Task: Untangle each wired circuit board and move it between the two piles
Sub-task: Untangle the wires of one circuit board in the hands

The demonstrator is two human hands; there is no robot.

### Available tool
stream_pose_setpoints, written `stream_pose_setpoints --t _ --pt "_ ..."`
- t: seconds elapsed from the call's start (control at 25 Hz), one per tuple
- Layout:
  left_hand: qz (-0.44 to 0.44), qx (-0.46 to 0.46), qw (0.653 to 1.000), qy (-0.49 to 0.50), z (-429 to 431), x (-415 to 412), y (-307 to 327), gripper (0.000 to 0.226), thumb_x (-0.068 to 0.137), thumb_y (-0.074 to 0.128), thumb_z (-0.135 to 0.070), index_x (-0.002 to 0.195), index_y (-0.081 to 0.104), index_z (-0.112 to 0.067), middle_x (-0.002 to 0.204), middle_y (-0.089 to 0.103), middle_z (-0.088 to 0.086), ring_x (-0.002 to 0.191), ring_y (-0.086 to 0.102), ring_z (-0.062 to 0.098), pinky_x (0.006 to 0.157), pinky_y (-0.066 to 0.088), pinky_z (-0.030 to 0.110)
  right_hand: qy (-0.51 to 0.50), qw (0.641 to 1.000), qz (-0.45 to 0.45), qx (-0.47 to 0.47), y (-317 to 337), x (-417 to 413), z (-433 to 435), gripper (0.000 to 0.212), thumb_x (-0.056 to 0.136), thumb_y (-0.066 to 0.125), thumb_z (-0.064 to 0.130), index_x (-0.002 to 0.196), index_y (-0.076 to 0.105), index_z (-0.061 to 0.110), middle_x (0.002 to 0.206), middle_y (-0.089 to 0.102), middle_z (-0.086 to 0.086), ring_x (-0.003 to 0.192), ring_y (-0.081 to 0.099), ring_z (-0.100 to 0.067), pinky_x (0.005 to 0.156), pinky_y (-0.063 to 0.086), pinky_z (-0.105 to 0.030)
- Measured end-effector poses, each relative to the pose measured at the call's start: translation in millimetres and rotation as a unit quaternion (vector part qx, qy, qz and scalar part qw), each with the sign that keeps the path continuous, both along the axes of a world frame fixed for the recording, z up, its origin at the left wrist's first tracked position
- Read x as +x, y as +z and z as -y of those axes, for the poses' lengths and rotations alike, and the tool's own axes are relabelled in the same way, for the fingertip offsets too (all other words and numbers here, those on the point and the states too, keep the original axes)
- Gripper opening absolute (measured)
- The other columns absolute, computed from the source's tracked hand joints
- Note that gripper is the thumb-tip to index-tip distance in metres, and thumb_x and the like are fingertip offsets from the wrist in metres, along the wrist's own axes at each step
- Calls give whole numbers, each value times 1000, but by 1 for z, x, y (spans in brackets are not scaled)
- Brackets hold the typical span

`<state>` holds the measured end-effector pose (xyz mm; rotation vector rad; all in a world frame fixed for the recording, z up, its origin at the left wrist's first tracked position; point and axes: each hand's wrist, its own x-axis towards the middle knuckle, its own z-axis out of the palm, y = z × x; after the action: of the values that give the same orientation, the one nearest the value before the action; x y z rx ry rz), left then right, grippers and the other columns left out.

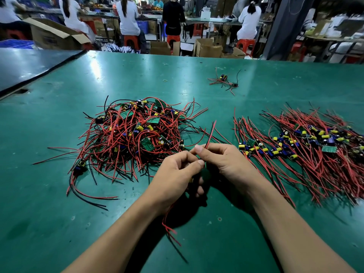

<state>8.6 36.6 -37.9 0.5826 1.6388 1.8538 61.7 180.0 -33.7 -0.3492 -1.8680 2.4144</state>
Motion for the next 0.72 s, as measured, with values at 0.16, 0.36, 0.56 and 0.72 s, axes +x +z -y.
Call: stream_pose_setpoints --t 0.16,0.36,0.56,0.72 --pt "-3 -4 999 -51 3 1 3 14 95 58 -10 83 54 -6 58 61 10 45 56 21 47 47 25 -97 992 2 85 -6 -5 -8 38 78 80 42 90 76 6 44 39 1 36 28 -11 41 25 -16" --pt "-34 -27 993 -107 6 4 6 16 94 61 -11 80 54 -7 60 63 9 51 56 23 52 48 26 -219 971 -42 87 -11 -10 -21 29 81 80 30 68 66 10 45 28 2 36 19 -10 40 16 -17" --pt "-47 -28 989 -135 7 3 8 16 94 62 -10 79 56 -7 62 64 10 53 58 23 53 48 23 -257 964 -47 58 -12 -13 -23 35 87 75 39 66 66 13 46 25 3 35 19 -9 38 17 -15" --pt "-73 -46 988 -127 5 5 10 13 92 64 -11 82 62 -3 63 67 9 55 59 18 58 48 22 -269 963 -8 -16 -9 -13 -25 46 96 64 43 63 63 12 46 31 6 34 23 -6 36 18 -16"
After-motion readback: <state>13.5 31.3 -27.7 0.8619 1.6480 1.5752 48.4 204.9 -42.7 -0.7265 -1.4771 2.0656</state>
